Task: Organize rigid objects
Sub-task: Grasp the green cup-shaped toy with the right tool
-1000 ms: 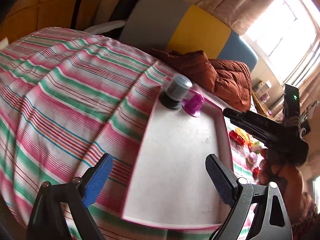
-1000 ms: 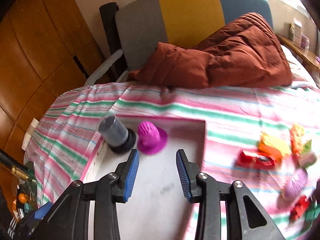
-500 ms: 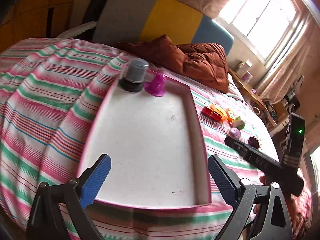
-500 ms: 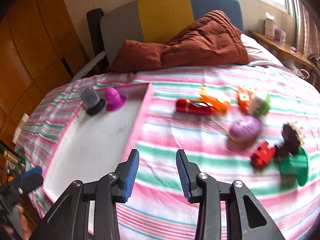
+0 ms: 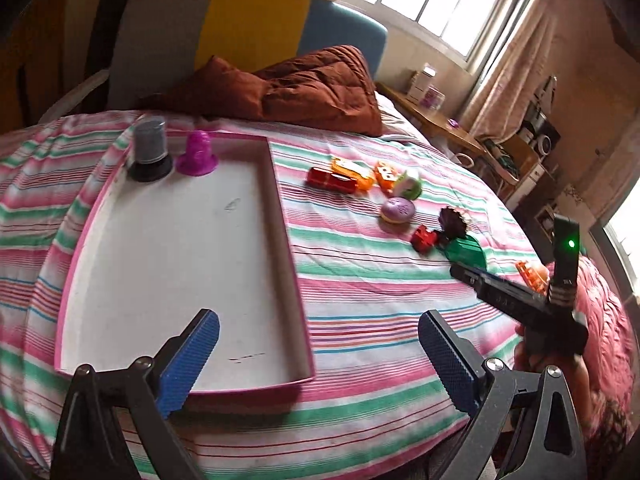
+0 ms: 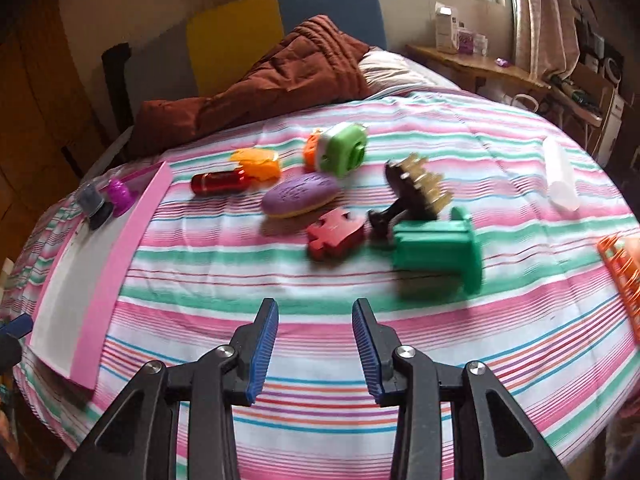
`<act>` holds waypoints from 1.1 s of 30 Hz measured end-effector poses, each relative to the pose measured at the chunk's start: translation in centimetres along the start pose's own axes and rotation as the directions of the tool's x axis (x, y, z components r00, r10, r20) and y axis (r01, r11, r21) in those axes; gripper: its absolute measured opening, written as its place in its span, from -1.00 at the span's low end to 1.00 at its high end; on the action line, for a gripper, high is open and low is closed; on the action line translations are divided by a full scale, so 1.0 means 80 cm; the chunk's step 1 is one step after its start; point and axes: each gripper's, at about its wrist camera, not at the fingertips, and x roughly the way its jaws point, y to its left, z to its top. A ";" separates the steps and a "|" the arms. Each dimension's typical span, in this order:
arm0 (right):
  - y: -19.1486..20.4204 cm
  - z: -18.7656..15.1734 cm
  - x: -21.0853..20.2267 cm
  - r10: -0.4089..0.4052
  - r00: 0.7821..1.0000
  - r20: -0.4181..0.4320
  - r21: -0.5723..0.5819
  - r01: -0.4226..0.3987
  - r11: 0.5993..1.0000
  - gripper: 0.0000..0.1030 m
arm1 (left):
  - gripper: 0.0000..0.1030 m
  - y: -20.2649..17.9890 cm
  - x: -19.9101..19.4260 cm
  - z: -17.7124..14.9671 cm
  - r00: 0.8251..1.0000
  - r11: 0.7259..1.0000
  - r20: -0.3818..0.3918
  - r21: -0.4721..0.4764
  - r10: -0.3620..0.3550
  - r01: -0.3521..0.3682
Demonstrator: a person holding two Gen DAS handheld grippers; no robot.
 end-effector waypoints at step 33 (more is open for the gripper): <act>-0.172 -0.002 -0.032 -0.037 0.977 0.212 0.223 -0.011 0.975 -0.12 | 0.96 -0.058 0.041 -0.007 0.997 0.998 -0.081 0.063 0.006 -0.001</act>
